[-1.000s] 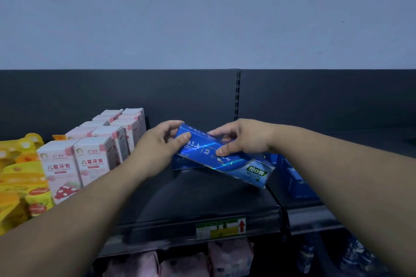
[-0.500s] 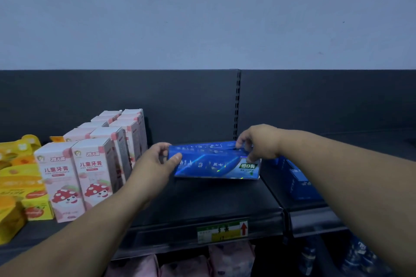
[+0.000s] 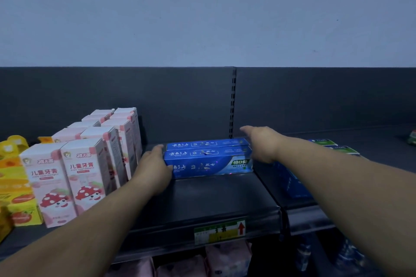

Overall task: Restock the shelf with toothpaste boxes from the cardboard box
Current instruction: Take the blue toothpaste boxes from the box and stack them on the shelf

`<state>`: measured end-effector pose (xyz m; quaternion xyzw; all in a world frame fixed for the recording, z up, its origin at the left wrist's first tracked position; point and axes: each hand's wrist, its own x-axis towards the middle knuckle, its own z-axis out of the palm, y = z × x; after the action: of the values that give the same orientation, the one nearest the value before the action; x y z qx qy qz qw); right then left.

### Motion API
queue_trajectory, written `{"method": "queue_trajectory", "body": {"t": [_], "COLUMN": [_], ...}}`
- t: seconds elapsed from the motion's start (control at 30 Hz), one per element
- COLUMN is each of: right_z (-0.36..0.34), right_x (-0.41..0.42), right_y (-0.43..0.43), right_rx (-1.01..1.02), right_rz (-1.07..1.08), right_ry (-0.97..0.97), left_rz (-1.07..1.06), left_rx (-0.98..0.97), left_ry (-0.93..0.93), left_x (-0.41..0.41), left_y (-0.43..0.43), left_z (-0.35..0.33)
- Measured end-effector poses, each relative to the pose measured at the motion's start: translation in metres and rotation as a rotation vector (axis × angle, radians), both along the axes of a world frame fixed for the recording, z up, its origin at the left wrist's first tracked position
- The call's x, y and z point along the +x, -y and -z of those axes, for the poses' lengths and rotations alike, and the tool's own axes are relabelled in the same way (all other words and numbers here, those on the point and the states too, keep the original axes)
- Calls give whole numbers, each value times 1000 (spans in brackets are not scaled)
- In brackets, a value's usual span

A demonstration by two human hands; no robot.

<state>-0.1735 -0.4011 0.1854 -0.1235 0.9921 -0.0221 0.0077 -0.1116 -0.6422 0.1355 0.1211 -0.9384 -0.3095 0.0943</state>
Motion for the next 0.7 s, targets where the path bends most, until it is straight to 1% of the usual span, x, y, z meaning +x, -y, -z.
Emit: {"method": "queue_trajectory", "body": {"t": [0.07, 0.27, 0.43, 0.57, 0.7], "right_z": [4, 8, 13, 18, 21], "right_x": [1, 13, 28, 41, 55], "right_y": [-1, -11, -7, -6, -9], "right_rx": [-31, -230, -213, -236, -243], "right_rz": [2, 39, 105, 127, 107], "right_ry": [33, 50, 7, -36, -100], "left_rz": [12, 63, 111, 115, 124], "left_rx": [7, 48, 20, 49, 87], "left_ry": [-6, -45, -45, -60, -123], "left_x": [-4, -7, -7, -7, 1], "left_y": [0, 6, 5, 3, -3], "left_z": [0, 6, 8, 9, 11]}}
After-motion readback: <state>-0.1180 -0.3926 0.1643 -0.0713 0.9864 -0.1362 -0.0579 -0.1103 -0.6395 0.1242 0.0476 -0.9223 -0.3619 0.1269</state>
